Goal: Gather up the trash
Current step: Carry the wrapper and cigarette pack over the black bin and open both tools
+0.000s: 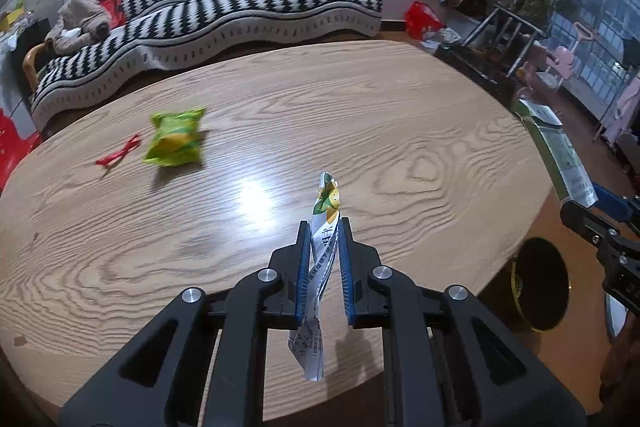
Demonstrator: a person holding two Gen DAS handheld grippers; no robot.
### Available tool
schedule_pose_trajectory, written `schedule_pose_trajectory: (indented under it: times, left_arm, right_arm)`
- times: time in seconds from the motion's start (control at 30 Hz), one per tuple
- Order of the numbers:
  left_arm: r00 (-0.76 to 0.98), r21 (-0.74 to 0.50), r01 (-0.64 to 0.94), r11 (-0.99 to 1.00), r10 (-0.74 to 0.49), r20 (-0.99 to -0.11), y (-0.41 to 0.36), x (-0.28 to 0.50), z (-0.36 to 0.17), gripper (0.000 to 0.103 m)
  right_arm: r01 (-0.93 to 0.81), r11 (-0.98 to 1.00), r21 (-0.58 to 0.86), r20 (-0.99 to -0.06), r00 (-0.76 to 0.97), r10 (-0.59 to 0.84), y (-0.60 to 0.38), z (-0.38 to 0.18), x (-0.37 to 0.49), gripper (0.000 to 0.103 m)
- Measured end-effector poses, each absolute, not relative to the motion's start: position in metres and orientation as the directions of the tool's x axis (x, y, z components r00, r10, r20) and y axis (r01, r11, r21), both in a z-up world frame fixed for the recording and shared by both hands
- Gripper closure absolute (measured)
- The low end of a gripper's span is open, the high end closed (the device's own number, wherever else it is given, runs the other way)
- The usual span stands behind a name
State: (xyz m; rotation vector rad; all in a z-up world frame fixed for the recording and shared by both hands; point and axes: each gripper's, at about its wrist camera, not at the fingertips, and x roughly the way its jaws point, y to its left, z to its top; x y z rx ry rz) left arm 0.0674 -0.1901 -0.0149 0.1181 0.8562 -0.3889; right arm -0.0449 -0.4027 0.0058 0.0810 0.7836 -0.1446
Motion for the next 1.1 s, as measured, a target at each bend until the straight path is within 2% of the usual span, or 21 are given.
schedule_pose_trajectory:
  times: [0.5,0.73,1.1]
  left_arm:
    - [0.506,-0.135,0.559,0.818,-0.465,-0.727,-0.319,0.020,-0.022,0.090]
    - [0.404,-0.220,0.659,0.720,-0.585,-0.703,-0.385,-0.015,-0.032,0.090]
    - [0.239,-0.309,0.740,0.598,-0.663,-0.709,-0.463,-0.056,-0.063,0.090]
  right_arm:
    - [0.392,0.920,0.007,-0.717,0.643,-0.269,-0.533,-0.014,-0.135,0.048]
    - [0.495,0.867,0.061,-0.747,0.598,-0.289,-0.592,-0.031,-0.185,0.048]
    - [0.594,0.793,0.132,-0.792,0.544,-0.276,-0.650,-0.055,-0.221,0.048]
